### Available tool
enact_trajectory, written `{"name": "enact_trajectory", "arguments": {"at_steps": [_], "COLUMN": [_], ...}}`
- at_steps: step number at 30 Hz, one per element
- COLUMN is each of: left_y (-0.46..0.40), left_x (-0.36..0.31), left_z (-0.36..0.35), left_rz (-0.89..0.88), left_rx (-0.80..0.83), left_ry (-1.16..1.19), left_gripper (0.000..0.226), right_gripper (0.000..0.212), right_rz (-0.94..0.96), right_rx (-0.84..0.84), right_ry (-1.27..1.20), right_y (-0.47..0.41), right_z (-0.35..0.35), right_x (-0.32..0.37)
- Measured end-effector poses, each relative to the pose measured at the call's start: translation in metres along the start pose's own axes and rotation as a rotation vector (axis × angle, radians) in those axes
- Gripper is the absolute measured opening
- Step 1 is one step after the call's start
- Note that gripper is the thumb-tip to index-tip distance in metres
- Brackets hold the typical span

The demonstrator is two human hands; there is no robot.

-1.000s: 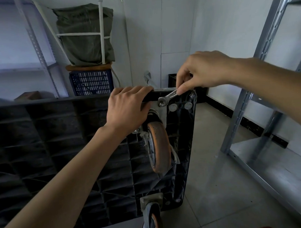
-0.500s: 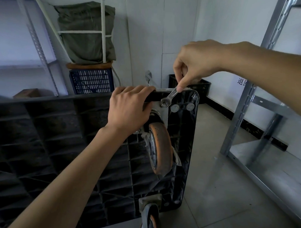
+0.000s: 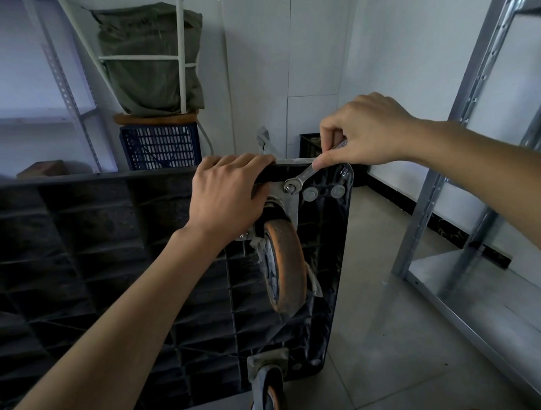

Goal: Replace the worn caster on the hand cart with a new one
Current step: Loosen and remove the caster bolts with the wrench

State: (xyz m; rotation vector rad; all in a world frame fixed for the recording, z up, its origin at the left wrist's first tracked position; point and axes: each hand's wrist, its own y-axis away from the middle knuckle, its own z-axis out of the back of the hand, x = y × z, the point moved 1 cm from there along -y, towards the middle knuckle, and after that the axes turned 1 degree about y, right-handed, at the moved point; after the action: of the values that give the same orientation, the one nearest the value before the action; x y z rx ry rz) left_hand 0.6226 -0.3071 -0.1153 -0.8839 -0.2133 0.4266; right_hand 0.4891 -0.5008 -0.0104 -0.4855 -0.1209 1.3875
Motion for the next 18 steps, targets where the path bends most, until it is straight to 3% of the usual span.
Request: {"name": "enact_trajectory", "arguments": {"at_steps": [4, 18], "left_y": [0.0001, -0.0019], "left_x": [0.0, -0.0004], "left_z": [0.0012, 0.0055], "left_rz": [-0.001, 0.018], "left_rx": [0.003, 0.042], "left_ry": [0.006, 0.034], "left_gripper": [0.038, 0.04], "right_gripper": [0.039, 0.04], "right_rz": [-0.01, -0.041], "right_rx": [-0.065, -0.061], "right_ry": [-0.023, -0.023], "right_y": [0.0035, 0.0032], "right_z": [-0.0053, -0.0078], "right_x": [-0.0012, -0.0023]}}
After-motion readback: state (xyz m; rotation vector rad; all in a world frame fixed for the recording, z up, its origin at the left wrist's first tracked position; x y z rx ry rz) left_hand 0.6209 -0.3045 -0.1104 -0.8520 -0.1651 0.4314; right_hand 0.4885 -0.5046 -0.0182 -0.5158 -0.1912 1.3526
